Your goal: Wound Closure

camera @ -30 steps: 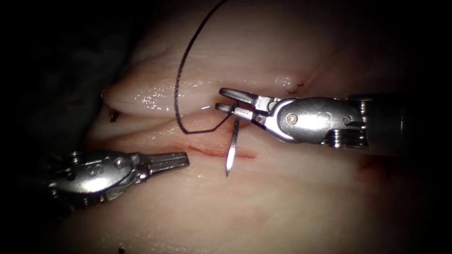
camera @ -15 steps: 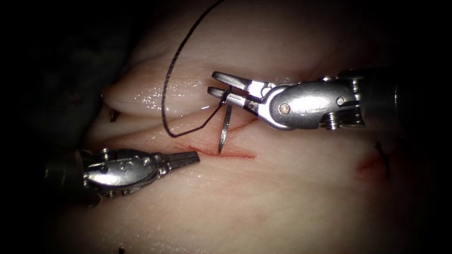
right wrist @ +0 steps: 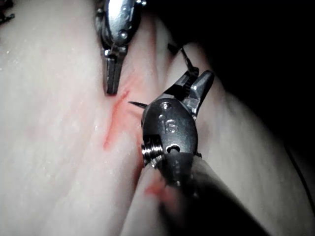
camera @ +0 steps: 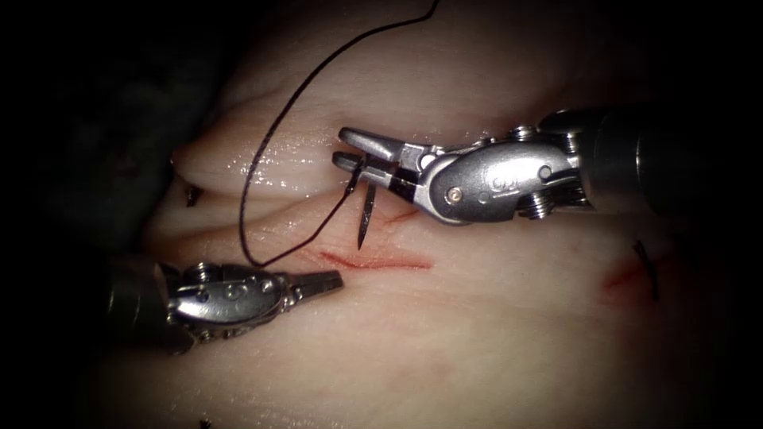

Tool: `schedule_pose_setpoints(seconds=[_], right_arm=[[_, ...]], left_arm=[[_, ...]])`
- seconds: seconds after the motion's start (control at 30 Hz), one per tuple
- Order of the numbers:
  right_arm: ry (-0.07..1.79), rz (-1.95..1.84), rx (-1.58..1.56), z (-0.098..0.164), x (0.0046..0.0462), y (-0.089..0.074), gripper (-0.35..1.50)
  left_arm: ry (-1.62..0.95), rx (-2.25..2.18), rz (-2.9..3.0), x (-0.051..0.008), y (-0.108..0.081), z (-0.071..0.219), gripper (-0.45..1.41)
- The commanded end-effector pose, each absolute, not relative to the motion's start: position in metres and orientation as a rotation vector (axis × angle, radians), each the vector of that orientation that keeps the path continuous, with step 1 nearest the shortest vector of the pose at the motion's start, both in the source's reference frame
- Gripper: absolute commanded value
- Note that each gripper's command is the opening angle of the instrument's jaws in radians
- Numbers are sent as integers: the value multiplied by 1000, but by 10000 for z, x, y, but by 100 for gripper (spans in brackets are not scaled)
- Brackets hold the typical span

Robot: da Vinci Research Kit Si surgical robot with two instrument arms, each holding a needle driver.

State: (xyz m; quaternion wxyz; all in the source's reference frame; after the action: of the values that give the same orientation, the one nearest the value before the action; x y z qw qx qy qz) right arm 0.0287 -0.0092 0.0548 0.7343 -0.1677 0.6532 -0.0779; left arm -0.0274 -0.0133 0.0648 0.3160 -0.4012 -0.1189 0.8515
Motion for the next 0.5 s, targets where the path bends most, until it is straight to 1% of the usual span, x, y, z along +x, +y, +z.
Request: schedule_pose_setpoints(seconds=[0.03, 0.13, 0.5], right_arm=[[1435, -184, -379, 556, 297, -95, -35], [1424, -209, -403, 564, 297, -97, -35], [1390, -247, -449, 576, 296, -99, -35]], left_arm=[[-321, -1051, 2240, -279, -138, 653, -26], [-326, -1050, 2242, -278, -139, 654, -23], [-345, -1058, 2236, -278, -144, 649, -20]])
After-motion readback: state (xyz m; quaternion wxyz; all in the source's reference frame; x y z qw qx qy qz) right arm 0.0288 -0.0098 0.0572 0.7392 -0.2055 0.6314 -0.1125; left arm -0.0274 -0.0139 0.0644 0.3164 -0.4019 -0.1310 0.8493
